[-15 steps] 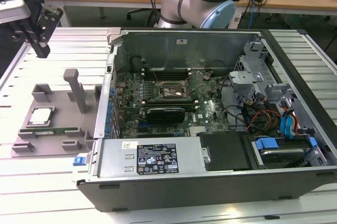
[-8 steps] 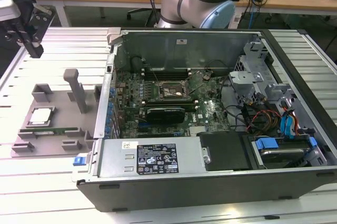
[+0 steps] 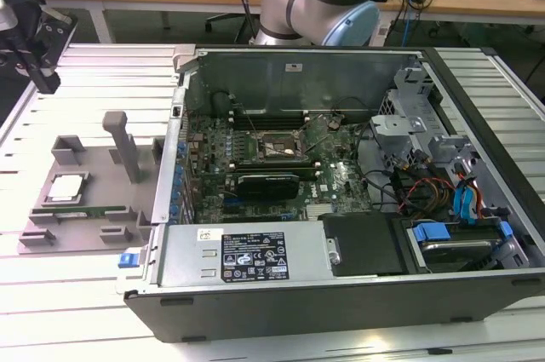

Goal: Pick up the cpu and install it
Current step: 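Reach for the cpu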

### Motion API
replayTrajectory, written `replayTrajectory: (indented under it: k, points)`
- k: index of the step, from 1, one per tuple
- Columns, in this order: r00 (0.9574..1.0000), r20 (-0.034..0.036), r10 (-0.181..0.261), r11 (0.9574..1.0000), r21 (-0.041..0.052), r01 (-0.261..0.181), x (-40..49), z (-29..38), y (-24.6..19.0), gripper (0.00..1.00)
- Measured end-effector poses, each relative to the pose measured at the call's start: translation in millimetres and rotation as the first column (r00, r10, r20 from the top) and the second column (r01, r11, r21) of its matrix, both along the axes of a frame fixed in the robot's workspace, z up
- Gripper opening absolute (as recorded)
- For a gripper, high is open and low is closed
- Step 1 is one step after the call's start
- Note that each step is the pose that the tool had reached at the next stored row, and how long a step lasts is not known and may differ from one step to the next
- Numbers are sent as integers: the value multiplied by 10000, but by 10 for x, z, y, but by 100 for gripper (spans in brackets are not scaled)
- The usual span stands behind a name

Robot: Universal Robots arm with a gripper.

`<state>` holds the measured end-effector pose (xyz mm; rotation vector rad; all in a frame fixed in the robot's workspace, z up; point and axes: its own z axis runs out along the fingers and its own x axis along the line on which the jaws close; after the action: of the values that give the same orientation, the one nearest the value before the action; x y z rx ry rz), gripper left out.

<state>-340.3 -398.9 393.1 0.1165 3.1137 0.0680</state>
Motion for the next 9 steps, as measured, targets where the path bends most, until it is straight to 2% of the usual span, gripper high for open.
replayTrajectory:
  k: [9]
  points:
    - [10000, 0, -1, 10000, 0, 1, -147, 0, 0, 11]
